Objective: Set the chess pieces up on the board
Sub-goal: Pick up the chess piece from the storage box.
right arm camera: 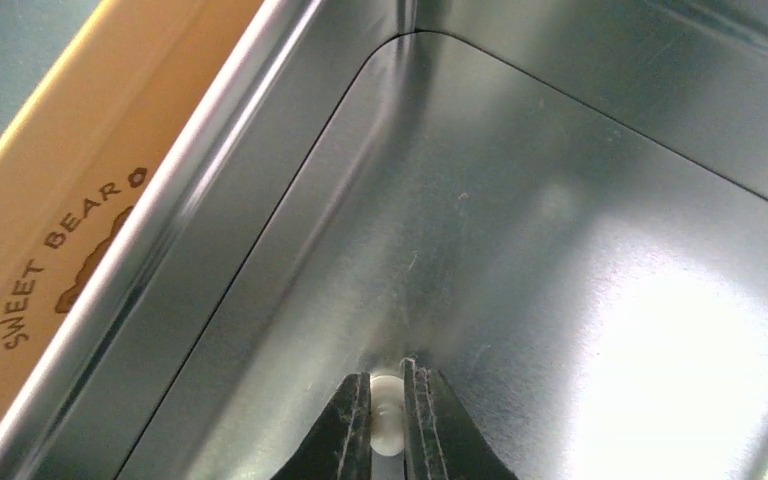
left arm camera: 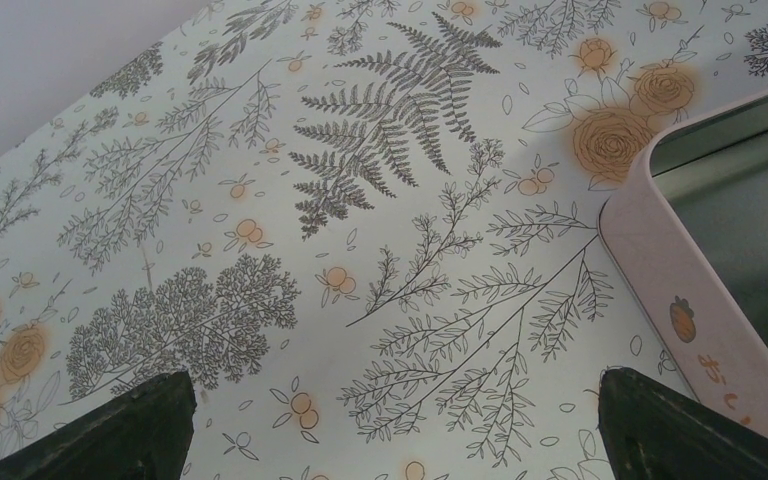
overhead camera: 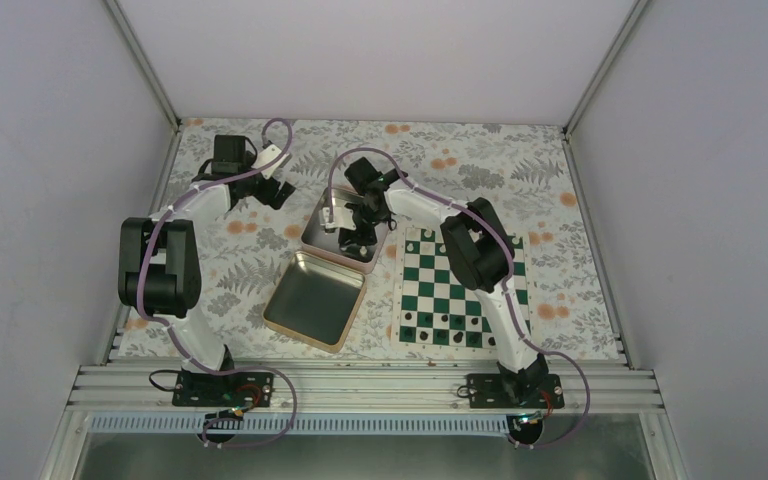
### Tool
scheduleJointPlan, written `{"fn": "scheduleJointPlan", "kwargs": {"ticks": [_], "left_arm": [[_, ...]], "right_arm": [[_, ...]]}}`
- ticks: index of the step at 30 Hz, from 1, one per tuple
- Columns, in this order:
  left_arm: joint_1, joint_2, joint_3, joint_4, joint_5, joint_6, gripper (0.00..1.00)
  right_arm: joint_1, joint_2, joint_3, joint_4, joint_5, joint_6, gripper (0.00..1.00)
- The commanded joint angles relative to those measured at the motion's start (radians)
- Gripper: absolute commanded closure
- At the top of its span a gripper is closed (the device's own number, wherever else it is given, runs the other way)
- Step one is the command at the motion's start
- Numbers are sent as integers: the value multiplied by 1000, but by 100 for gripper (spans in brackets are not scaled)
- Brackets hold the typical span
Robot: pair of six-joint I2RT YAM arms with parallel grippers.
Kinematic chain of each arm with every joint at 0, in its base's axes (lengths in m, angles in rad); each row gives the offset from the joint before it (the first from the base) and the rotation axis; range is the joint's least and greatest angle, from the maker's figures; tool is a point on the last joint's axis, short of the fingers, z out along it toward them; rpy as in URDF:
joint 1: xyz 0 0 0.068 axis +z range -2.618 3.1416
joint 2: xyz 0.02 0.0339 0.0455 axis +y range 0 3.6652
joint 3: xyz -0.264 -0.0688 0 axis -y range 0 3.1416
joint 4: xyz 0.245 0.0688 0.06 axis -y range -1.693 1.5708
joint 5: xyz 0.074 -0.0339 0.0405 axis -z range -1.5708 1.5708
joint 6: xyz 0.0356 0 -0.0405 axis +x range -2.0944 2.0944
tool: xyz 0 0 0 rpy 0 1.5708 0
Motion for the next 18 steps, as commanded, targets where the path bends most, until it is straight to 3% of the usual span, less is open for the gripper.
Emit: {"fn": "scheduleJointPlan", "kwargs": {"ticks": [1,11,18], "left_arm": [[6,19,-3,19,25,3,0],[7,-3,-2,19,20,1,0],[7,-22,-4,20,21,-1,0]], "right_arm": [[2,-52,2,36,1,12,95],[-85,-217,-11,42,22,84,93],[-244,-433,-206,81,19,154,92]]}}
